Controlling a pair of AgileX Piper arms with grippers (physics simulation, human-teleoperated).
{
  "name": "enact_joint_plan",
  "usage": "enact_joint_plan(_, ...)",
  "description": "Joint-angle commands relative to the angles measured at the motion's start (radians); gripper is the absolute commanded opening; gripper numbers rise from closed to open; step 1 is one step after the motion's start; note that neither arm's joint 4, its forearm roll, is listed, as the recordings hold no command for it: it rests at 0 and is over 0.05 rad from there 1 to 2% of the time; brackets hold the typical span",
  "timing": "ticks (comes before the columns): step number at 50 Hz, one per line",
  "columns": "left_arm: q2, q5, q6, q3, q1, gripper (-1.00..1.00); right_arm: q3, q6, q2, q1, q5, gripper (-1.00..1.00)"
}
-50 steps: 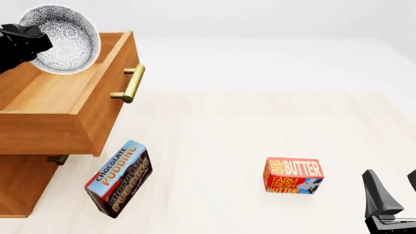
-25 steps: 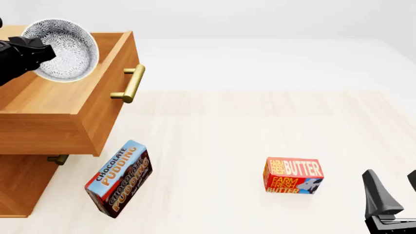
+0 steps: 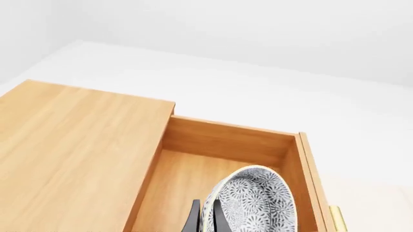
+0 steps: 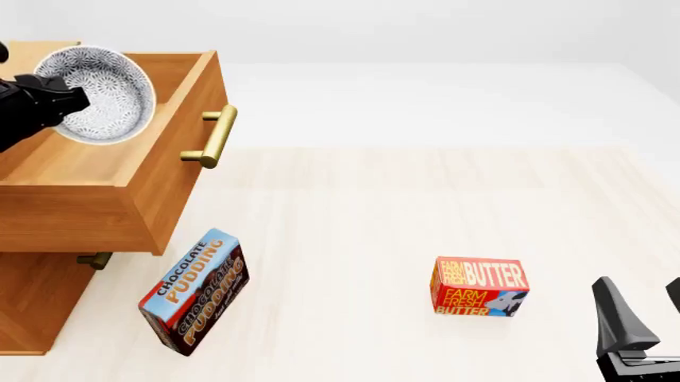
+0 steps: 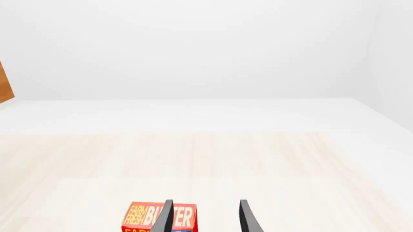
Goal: Put the bowl in the top drawer of the cabinet.
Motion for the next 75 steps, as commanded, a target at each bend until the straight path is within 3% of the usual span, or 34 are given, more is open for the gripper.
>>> enact_joint_plan(1,0.013,-0.022,0.008,0.012,0.028,-1.00,0.000,0.000,0.000,0.000,0.000,1.00)
enact_joint_plan(45,0.097,-0.072,0.014,0.045,0.060,-1.00,0.000,0.000,0.000,0.000,0.000,1.00)
enact_joint_plan(46,0.089,-0.077,0.038,0.048,0.062,1.00,0.000,0.000,0.000,0.000,0.000,1.00)
enact_joint_plan(48,0.099,-0.068,0.016,0.042,0.062,1.00,0.000,0.000,0.000,0.000,0.000,1.00)
enact_joint_plan(51,0.089,-0.063,0.042,0.039,0.066,1.00,0.000,0.000,0.000,0.000,0.000,1.00)
enact_joint_plan(75,-0.014,-0.040,0.055,0.031,0.029,1.00,0.000,0.000,0.000,0.000,0.000,1.00)
